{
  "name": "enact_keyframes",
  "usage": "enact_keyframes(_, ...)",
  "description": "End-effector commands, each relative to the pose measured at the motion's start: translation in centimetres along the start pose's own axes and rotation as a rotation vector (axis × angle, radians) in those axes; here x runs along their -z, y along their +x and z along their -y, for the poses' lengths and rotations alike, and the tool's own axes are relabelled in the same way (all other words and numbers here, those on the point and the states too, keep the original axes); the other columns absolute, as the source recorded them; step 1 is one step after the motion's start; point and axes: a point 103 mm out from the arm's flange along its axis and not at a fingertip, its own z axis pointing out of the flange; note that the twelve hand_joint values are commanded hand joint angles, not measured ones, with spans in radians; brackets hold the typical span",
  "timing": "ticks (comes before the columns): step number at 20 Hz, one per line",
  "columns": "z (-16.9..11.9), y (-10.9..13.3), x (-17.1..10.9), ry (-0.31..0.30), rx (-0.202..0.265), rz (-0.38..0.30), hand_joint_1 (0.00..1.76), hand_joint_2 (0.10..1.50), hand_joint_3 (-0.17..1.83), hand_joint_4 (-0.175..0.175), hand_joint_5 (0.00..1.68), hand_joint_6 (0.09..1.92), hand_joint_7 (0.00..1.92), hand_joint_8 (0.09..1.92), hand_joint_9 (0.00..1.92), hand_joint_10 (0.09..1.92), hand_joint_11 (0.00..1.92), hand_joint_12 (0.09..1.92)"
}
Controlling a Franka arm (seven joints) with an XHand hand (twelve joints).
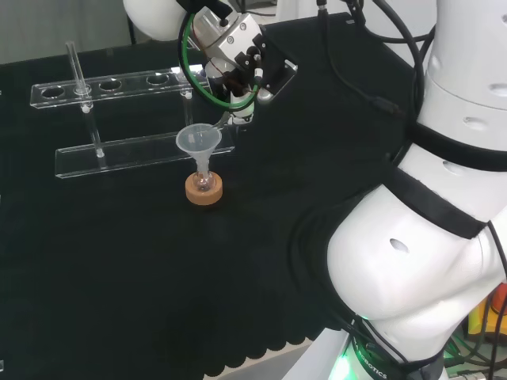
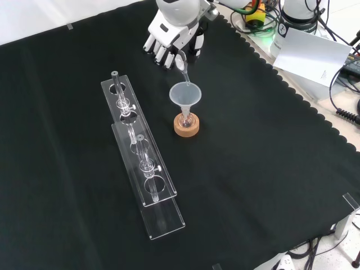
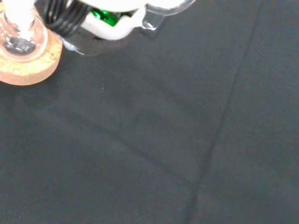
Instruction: Pour all the NaCl from the weighing funnel into the round-bottom flask.
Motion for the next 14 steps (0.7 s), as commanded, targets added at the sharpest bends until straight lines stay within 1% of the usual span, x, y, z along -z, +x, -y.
enact_keyframes(1,-0.15,0.07,0.57,0.009,-0.011,0.031,1.05,0.74,0.71,0.175,1.05,1.08,0.7,0.69,0.9,0.51,0.43,1.28)
enact_keyframes(14,-0.55,0.31,1.09,0.026,-0.015,0.097,1.05,0.73,0.72,0.175,1.05,1.08,0.7,0.68,0.91,0.51,0.43,1.28)
